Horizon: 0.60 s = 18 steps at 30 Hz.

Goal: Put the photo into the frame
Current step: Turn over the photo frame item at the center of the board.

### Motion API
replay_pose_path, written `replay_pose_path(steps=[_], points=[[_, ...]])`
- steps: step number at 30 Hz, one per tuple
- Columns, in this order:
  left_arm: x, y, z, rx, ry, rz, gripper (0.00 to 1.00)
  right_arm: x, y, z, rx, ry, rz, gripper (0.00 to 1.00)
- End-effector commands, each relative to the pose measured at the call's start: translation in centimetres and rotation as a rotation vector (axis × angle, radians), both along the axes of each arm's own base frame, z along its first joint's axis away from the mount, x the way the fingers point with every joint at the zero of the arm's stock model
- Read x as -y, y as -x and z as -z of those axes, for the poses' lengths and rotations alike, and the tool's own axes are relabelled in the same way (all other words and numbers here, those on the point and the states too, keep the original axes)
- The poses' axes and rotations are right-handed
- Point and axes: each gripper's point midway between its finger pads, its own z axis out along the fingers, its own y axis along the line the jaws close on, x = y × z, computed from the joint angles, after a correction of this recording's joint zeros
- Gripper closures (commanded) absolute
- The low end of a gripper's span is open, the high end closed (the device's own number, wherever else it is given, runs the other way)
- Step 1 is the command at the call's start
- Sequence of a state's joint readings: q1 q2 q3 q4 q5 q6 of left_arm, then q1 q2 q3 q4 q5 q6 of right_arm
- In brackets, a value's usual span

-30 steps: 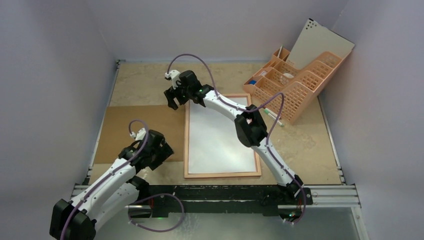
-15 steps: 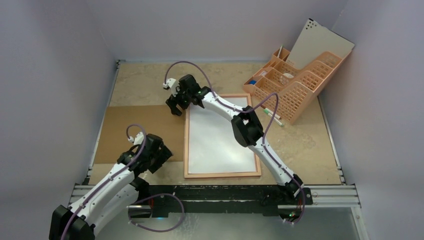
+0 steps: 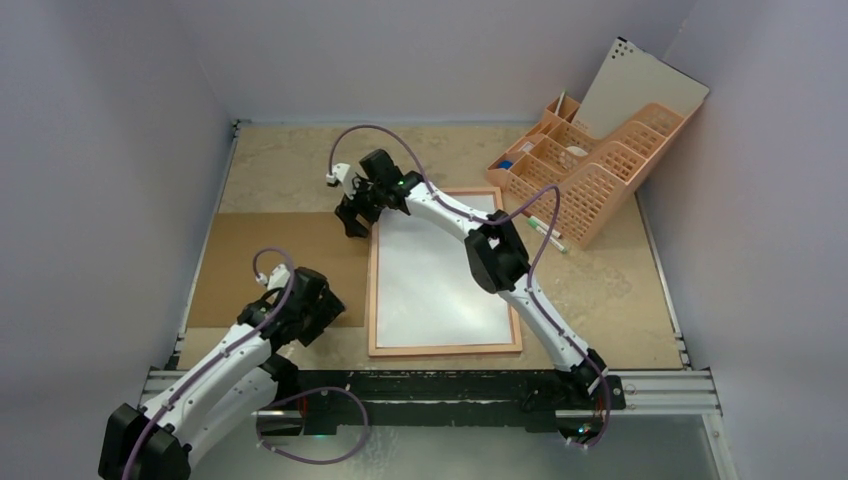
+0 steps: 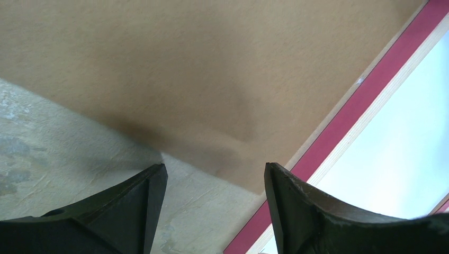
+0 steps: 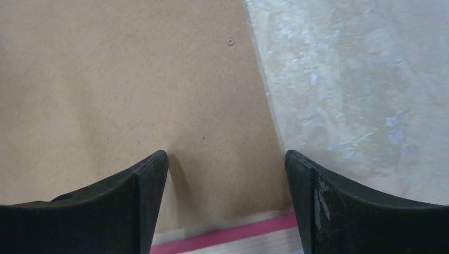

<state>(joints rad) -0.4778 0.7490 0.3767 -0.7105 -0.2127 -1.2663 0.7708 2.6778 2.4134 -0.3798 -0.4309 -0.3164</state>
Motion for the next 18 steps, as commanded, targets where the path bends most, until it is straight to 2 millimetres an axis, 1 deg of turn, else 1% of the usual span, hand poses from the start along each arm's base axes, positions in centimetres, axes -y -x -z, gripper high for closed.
replay_pose_path(steps=[1, 3, 6, 8, 10, 13, 16, 18], points=[[-0.5, -1.1, -0.1, 0.062, 0.003, -0.055, 0.29, 1.4, 4.2, -1.0, -0.141, 0.028, -0.072, 0.17], [-0.6, -0.8, 0.7, 0.057, 0.008, -0.076, 0.29, 1.4, 4.6, -1.4, -0.158, 0.015, -0.071, 0.17], [-0.3, -0.3, 2.0, 0.045, 0.052, -0.096, 0.29, 1.3, 4.8, -1.5, -0.179, 0.010, -0.056, 0.17], [-0.4, -0.3, 2.0, 0.050, 0.057, -0.106, 0.29, 1.3, 4.6, -1.2, -0.192, 0.012, -0.034, 0.17], [-0.9, 0.2, 2.0, 0.031, 0.043, -0.137, 0.28, 1.2, 4.6, -0.9, -0.205, 0.014, -0.020, 0.17], [-1.0, 0.8, 2.1, 0.007, 0.053, -0.162, 0.27, 1.1, 4.8, -0.8, -0.228, 0.007, -0.014, 0.17], [0.2, 0.2, 1.6, 0.028, 0.116, -0.144, 0.27, 0.9, 5.3, -1.2, -0.253, -0.010, -0.030, 0.18], [0.5, -0.2, 1.4, 0.044, 0.132, -0.139, 0.27, 0.6, 6.0, -1.9, -0.276, -0.033, -0.056, 0.19]])
